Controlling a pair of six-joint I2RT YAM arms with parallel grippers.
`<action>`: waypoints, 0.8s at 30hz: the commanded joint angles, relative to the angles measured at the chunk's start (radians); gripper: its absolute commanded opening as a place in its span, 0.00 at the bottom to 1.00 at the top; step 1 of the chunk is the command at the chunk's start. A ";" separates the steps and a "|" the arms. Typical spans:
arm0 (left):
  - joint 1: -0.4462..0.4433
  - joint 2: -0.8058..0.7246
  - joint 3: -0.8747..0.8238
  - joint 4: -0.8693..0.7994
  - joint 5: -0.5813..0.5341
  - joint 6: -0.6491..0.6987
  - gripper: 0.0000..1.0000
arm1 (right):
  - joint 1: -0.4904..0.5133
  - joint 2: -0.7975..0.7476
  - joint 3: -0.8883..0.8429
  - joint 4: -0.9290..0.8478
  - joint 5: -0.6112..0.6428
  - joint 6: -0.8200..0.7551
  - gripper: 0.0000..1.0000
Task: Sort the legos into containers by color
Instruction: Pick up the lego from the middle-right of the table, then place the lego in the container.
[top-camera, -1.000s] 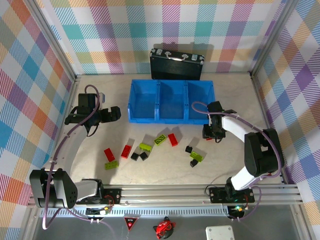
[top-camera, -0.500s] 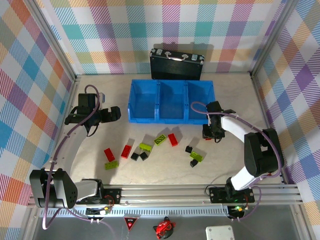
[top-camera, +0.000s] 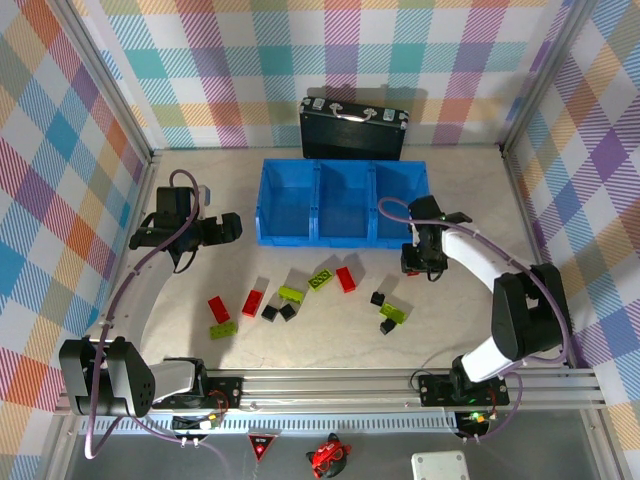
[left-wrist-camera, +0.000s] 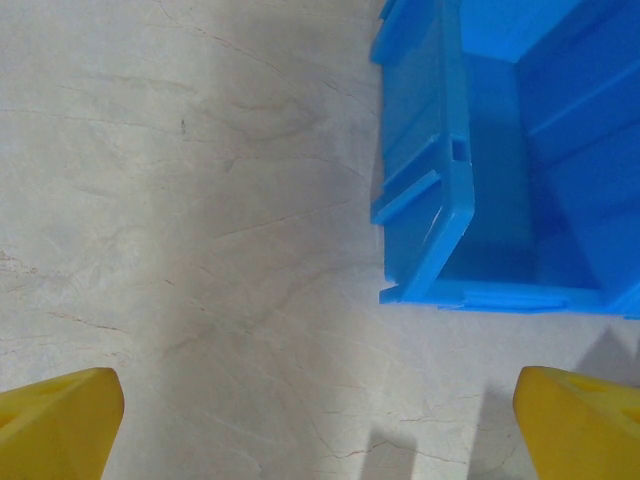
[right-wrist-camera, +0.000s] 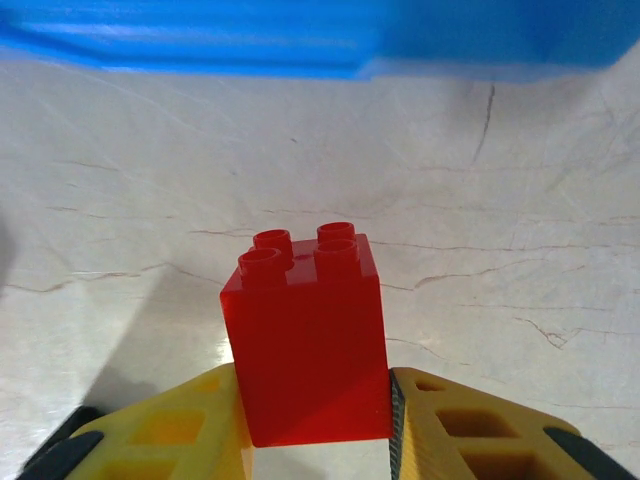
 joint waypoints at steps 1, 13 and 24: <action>0.012 -0.004 0.022 -0.009 0.023 0.016 1.00 | 0.009 -0.031 0.067 -0.063 -0.035 0.027 0.36; 0.014 -0.008 0.019 -0.007 0.029 0.015 1.00 | 0.007 0.123 0.320 -0.085 -0.019 0.053 0.37; 0.014 -0.015 0.015 -0.010 0.027 0.016 1.00 | -0.009 0.446 0.657 -0.136 0.003 0.038 0.37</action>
